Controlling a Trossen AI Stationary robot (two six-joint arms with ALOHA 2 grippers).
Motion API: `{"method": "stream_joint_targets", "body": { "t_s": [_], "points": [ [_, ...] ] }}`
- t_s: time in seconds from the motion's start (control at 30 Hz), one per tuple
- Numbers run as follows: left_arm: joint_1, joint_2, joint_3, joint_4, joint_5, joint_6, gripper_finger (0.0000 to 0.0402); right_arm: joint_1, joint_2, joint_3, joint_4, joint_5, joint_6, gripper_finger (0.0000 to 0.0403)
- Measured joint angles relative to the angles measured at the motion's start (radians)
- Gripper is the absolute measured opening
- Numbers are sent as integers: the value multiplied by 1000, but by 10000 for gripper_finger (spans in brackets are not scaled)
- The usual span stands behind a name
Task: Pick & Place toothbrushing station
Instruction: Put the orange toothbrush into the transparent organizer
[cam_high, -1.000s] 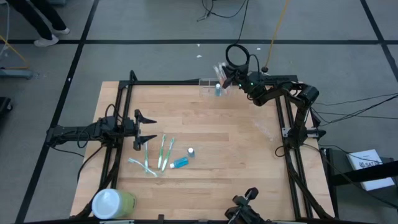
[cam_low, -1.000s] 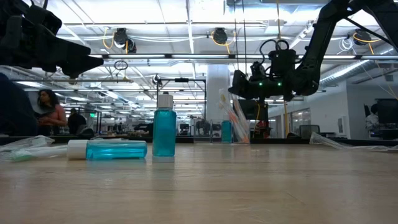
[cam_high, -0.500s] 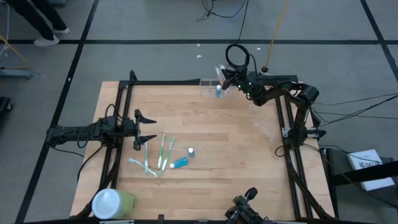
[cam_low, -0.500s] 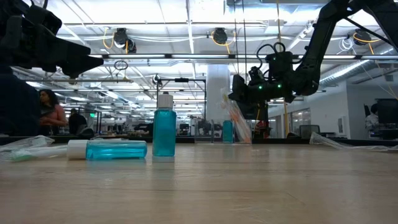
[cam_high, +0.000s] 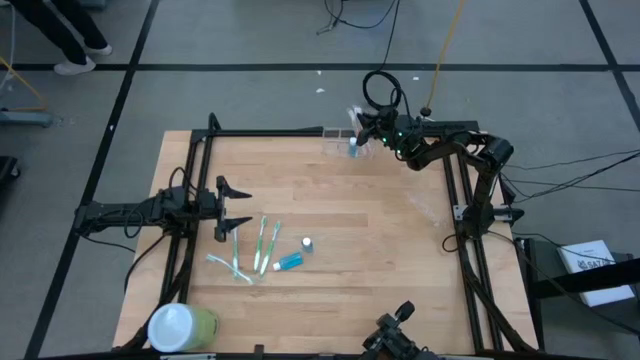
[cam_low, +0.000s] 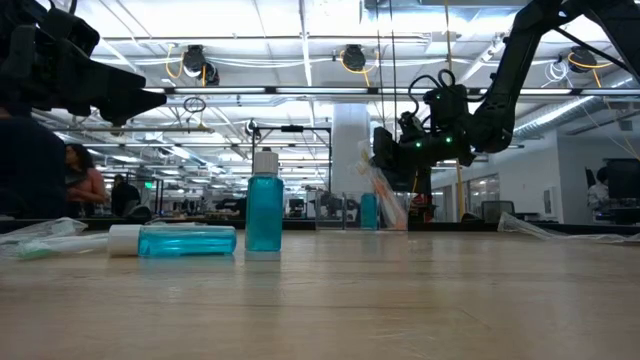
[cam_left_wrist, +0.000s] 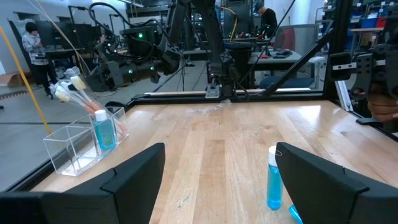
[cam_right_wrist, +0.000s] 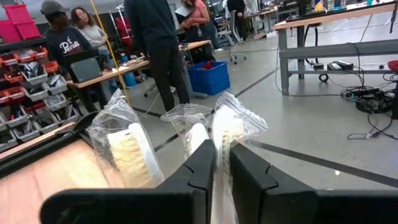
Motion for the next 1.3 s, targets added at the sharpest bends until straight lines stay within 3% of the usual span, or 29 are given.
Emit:
{"method": "stream_joint_targets", "body": {
  "t_s": [0.2, 0.7, 0.87, 1.3],
  "points": [
    [0, 0, 0, 0, 0, 0, 310, 1, -2, 0, 1, -7, -24, 47],
    [0, 0, 0, 0, 0, 0, 310, 13, -21, -2, 30, -8, -46, 158],
    [0, 0, 0, 0, 0, 0, 310, 13, -83, -2, -6, -8, -45, 167],
    [0, 0, 0, 0, 0, 0, 310, 14, -268, -2, -321, -35, -50, 166]
  ]
}}
